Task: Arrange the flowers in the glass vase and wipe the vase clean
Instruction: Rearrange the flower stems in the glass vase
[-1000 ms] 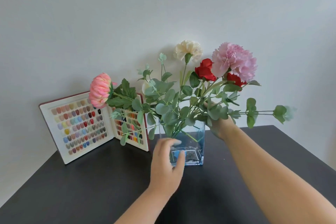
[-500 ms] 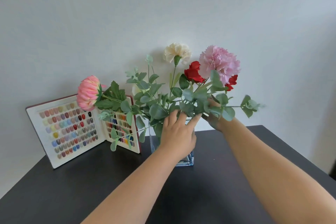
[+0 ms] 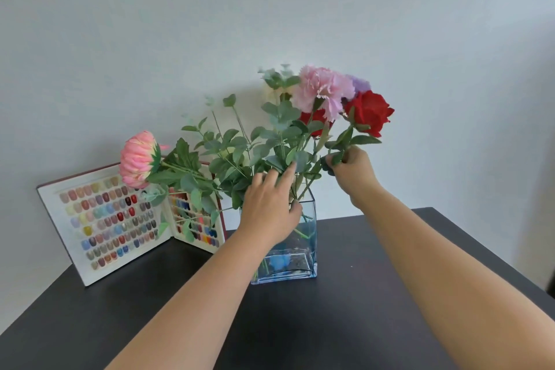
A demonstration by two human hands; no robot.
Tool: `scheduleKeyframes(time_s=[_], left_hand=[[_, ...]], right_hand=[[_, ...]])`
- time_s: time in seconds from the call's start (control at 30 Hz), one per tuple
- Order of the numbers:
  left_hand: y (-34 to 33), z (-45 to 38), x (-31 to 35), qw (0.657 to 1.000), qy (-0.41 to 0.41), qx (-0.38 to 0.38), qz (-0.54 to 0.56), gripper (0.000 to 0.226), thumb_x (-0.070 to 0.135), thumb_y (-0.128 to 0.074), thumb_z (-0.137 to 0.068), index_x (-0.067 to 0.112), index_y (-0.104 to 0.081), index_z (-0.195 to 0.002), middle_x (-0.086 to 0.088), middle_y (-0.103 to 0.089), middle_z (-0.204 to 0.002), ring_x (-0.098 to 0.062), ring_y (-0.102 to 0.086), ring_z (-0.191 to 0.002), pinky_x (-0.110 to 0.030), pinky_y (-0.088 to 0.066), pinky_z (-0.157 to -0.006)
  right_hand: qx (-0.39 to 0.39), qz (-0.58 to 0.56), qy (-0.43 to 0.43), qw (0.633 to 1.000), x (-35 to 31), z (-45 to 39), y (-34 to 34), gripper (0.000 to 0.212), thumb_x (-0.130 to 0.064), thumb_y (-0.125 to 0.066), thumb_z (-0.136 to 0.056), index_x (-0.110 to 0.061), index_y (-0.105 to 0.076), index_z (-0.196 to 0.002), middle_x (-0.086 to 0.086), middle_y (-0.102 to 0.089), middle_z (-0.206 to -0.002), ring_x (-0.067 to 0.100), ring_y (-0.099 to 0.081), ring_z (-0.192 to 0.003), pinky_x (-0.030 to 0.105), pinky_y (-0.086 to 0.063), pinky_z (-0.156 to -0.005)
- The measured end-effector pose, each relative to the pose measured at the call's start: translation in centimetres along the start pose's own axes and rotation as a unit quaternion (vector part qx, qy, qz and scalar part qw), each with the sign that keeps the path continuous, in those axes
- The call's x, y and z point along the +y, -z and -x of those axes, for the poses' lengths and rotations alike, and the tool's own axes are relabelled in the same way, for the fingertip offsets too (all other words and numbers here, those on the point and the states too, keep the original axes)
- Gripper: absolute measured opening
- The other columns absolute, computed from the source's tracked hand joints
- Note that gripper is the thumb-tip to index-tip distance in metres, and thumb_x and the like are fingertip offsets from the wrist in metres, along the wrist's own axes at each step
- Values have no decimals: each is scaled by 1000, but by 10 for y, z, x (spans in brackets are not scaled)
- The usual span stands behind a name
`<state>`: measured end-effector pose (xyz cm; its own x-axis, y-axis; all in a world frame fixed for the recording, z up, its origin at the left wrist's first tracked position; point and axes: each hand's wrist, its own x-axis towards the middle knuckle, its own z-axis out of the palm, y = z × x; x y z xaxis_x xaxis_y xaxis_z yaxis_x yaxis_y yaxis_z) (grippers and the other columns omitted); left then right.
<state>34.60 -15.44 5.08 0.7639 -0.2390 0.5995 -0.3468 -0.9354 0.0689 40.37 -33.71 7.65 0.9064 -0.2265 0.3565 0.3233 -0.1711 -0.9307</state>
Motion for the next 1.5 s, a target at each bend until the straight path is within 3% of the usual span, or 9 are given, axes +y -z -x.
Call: scheduleKeyframes(time_s=[0.27, 0.47, 0.67, 0.73, 0.9, 1.03, 1.17, 1.33, 1.5], left_hand=[[3, 1, -4, 999, -3, -27, 33, 70, 34, -49, -90, 25, -18, -152, -4, -51, -122, -26, -38, -108, -38, -37, -92], [1, 2, -3, 998, -19, -39, 34, 68, 33, -43, -90, 29, -16, -153, -2, -54, -120, -25, -38, -107, -38, -37, -93], [-1, 0, -5, 998, -28, -37, 35, 65, 31, -41, -91, 31, -18, -152, 0, -58, -118, -25, -40, -107, -39, -37, -92], [-2, 0, -4, 998, -32, -35, 32, 64, 31, -41, -91, 32, -20, -151, 2, -58, -119, -26, -40, -108, -39, -37, -92], [-7, 4, 4, 999, -42, -32, 9, 61, 32, -42, -89, 34, -28, -147, 6, -59, -125, -26, -39, -116, -42, -30, -93], [-8, 5, 4, 999, -42, -28, 5, 59, 31, -45, -88, 34, -31, -145, 7, -60, -122, -25, -39, -114, -40, -26, -92], [-2, 5, 2, 997, -68, -37, -5, 56, 31, -44, -88, 35, -33, -143, 8, -61, -120, -25, -37, -114, -40, -29, -92], [15, 16, 3, 991, -103, -58, -64, 58, 32, -44, -90, 28, -30, -147, 4, -53, -131, -27, -35, -120, -40, -31, -96], [26, 64, -5, 987, -142, 68, 41, 34, 20, -55, -84, 18, -63, -117, 1, -66, -107, -24, -53, -95, -38, -47, -79]], right_hand=[[-27, 154, 46, 987, -17, 2, -18, 26, -5, -51, -84, -17, -64, -104, 12, -69, -83, 28, -63, -77, 40, -55, -66], [-30, 147, -48, 988, 7, 7, -24, 25, 2, -45, -80, -18, -60, -74, 6, -62, -70, 22, -51, -61, 25, -41, -49], [-40, 77, -73, 994, 18, 16, -14, 7, -18, -65, -80, -23, -70, -77, 3, -66, -75, 17, -51, -65, 24, -40, -54], [-30, 70, -77, 994, 19, 21, -8, 14, -20, -63, -81, -21, -72, -91, -3, -64, -75, 13, -50, -62, 22, -40, -53], [75, 19, 43, 996, 5, 43, 1, 31, -19, -50, -77, -38, -60, -100, -13, -58, -77, 2, -51, -56, 17, -43, -48], [21, 10, 129, 991, -26, 52, -5, 32, -30, -62, -78, -42, -53, -106, -16, -60, -88, -5, -56, -66, 3, -44, -54], [-35, 115, 118, 986, -47, 42, -14, 39, -46, -71, -75, -30, -59, -110, -12, -66, -92, 3, -59, -67, 19, -48, -60], [-72, 225, 137, 962, -58, 34, -28, 33, -36, -75, -75, -22, -65, -103, -6, -66, -91, 10, -59, -79, 20, -43, -64], [-59, 235, 147, 959, -54, 34, -29, 16, -20, -73, -78, -11, -70, -92, -5, -63, -79, 17, -60, -79, 21, -43, -66]])
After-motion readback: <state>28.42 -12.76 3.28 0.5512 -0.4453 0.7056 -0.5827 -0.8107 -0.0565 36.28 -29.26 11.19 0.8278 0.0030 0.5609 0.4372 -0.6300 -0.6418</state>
